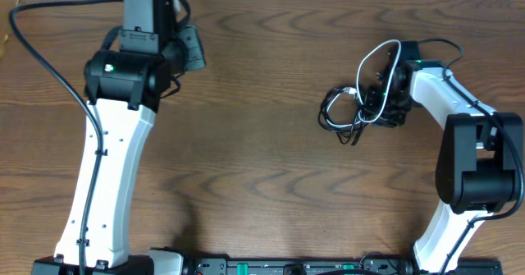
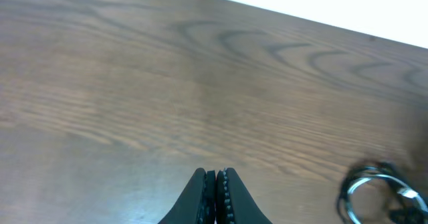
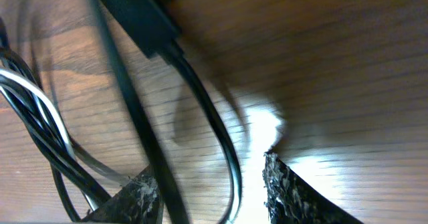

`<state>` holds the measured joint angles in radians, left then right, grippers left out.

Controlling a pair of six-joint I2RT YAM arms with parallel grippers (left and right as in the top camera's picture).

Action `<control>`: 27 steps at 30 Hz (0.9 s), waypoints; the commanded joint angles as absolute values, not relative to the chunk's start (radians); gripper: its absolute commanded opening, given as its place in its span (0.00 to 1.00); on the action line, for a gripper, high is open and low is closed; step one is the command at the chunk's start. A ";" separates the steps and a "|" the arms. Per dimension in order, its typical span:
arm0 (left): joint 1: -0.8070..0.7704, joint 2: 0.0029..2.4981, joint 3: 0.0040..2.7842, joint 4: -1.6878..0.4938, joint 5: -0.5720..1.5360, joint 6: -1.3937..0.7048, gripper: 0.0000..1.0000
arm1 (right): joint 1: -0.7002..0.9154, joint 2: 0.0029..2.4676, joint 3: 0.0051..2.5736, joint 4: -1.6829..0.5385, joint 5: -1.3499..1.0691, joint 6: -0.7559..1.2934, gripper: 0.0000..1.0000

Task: Untangle cables

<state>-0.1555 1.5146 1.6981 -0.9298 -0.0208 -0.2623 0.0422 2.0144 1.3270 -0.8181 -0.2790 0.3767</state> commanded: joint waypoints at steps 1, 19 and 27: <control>-0.141 1.496 1.711 -0.955 -0.017 -0.260 0.07 | 0.025 2.007 1.322 -0.819 -0.313 0.249 0.01; -0.249 1.534 1.698 -0.953 0.332 -0.196 0.07 | 0.028 1.670 1.388 -0.901 -0.512 0.065 0.49; -0.313 1.650 1.685 -0.949 0.329 -0.195 0.08 | -0.001 1.686 1.387 -1.008 0.115 0.342 0.54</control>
